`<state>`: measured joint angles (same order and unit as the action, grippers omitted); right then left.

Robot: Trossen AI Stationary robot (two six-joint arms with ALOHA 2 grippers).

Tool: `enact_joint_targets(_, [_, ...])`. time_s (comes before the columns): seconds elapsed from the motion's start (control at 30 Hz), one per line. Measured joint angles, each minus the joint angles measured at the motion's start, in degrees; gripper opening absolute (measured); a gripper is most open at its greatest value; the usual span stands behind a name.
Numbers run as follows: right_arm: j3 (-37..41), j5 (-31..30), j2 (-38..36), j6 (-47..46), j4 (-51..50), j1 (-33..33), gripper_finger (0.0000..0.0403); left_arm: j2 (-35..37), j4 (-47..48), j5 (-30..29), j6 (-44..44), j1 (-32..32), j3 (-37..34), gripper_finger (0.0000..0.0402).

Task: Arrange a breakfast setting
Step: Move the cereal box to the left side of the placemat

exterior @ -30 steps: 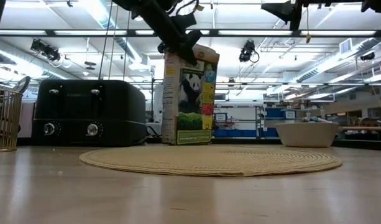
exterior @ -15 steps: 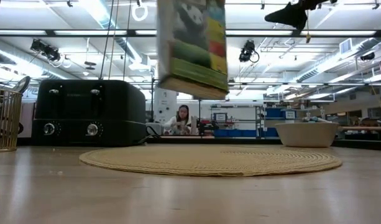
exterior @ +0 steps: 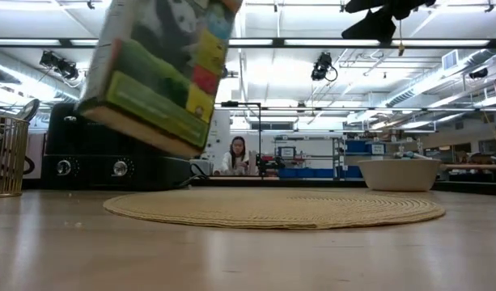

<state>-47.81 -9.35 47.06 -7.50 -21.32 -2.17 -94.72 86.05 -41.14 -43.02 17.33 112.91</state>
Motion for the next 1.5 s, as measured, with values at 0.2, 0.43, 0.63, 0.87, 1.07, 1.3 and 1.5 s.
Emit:
enact_joint_targets(0.2, [0.0, 0.42, 2.57, -0.23, 0.02, 4.48, 0.036, 0.02, 3.92, -1.5, -14.76, 5.93, -5.0, 0.0003])
enact_joint_targets(0.43, [0.0, -5.74, 4.54, -2.49, -1.36, 8.28, 0.036, 0.15, 3.7, -1.53, -20.97, 8.23, -12.85, 0.0003])
enact_joint_targets(0.63, [-0.01, -7.76, 5.09, -5.52, 0.49, 8.51, 0.036, 2.6, 3.84, -2.42, -22.03, 8.51, -14.16, 0.0004])
enact_joint_targets(0.87, [-0.04, -10.18, 6.6, -4.47, 1.71, 7.52, 0.036, 7.98, 4.0, -10.11, -16.65, 6.95, -14.98, 0.0005])
enact_joint_targets(1.07, [-0.04, -10.75, 8.99, -4.51, 2.79, 7.3, 0.036, 8.28, 3.86, -14.09, -11.32, 5.05, -17.26, 0.0007])
enact_joint_targets(1.3, [0.0, -10.73, 11.2, -4.51, 2.64, 7.3, 0.036, 8.24, 0.18, -14.82, -15.28, 4.58, -25.8, 0.0007])
enact_joint_targets(1.5, [0.0, -11.16, 12.54, -4.41, 3.23, 7.23, 0.036, 8.24, -0.34, -14.86, -16.72, 4.58, -30.39, 0.0009])
